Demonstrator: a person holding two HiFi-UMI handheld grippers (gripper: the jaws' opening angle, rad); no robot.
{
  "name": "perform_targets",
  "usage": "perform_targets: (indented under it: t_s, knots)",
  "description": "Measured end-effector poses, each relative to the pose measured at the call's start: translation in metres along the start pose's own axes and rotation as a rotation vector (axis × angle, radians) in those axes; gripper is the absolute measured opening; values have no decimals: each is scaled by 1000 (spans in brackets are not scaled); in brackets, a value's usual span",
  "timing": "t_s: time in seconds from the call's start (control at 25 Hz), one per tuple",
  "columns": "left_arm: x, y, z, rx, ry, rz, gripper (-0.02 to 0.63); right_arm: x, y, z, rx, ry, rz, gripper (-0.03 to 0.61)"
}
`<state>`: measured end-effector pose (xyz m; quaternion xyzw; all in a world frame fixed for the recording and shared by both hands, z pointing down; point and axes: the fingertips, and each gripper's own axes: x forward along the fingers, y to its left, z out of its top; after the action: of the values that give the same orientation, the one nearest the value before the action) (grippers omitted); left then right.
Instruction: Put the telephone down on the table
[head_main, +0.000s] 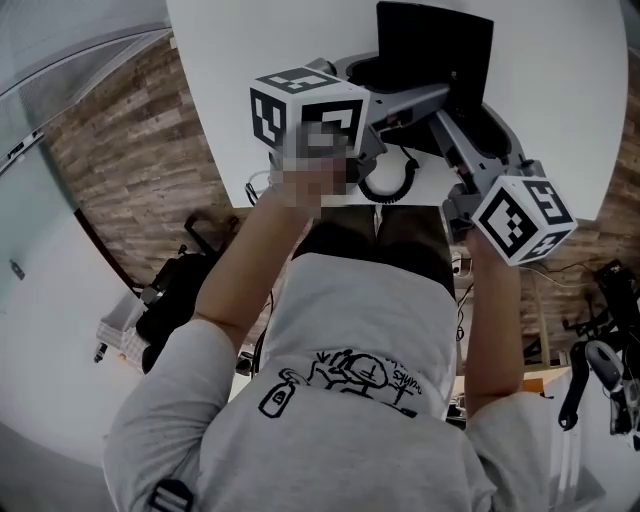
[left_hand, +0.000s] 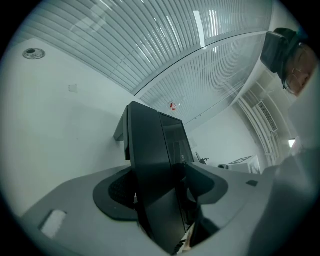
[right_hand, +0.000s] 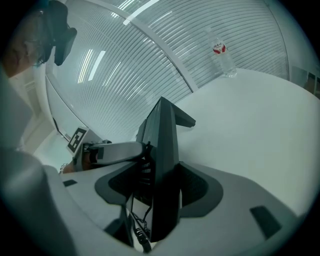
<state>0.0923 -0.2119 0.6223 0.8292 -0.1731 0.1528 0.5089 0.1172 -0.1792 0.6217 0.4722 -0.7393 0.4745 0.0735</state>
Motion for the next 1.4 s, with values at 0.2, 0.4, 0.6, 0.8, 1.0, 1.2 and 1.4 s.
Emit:
perform_targets:
  t_s: [0.2, 0.4, 0.6, 0.8, 1.0, 1.2, 1.4]
  knots:
    - [7, 8, 5, 30, 21, 13, 290, 9, -10, 3, -25, 11, -23, 238]
    - [18, 12, 1, 43, 41, 18, 290, 12, -23, -1, -25, 27, -35, 235]
    - [22, 12, -1, 57, 36, 16, 288, 13, -28, -2, -18, 28, -30, 234]
    - [24, 15, 1, 79, 49, 22, 288, 16, -28, -3, -2, 30, -21, 235]
    - [28, 17, 1, 96, 80, 18, 290, 20, -31, -4, 13, 37, -21, 236]
    - [35, 20, 0, 120, 95, 49, 297, 21, -38, -6, 11, 46, -45, 249]
    - [36, 22, -4, 129, 91, 89, 321, 16, -42, -10, -3, 60, -88, 253]
